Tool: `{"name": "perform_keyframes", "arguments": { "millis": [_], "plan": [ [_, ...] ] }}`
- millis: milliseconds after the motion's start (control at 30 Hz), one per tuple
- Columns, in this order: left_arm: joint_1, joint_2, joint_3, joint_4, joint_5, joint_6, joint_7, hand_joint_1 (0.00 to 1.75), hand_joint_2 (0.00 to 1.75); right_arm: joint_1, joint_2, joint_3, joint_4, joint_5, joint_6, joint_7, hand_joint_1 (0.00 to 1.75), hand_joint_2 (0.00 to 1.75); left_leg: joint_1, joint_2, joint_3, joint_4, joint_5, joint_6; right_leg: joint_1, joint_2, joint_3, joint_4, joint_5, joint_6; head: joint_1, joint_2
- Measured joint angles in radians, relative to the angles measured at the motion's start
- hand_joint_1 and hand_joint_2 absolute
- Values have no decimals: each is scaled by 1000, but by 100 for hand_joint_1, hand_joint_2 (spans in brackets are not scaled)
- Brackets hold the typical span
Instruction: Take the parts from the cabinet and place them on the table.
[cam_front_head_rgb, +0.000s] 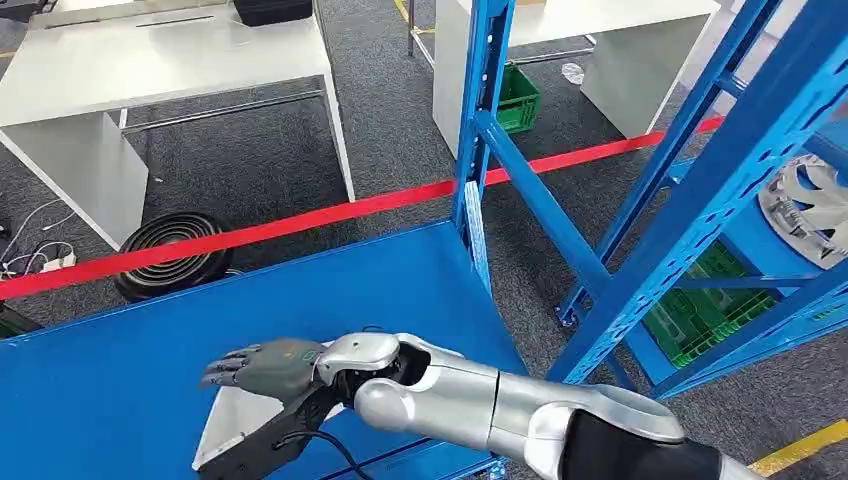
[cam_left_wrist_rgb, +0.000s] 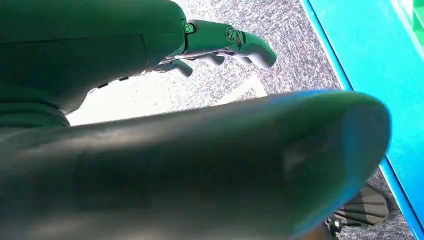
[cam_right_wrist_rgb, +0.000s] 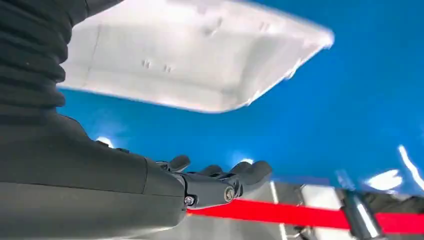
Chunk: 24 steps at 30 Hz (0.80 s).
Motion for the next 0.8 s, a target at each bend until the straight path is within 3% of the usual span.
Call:
{"name": "perform_keyframes", "arguments": {
  "millis": [533,800],
  "plan": [
    [-1,0,1,0,0,-3,0,0,0,10,-11,57,-30,-33,9,24,0,175,0,0,0,0,0,0,0,0,0,0,0,0,0,0],
    [-1,0,2,0,-3,0,14,0,0,7,14,75,173,34,-98,20,0,175,0,-1,0,0,0,0,0,-1,1,1,0,0,0,0]
  ]
}}
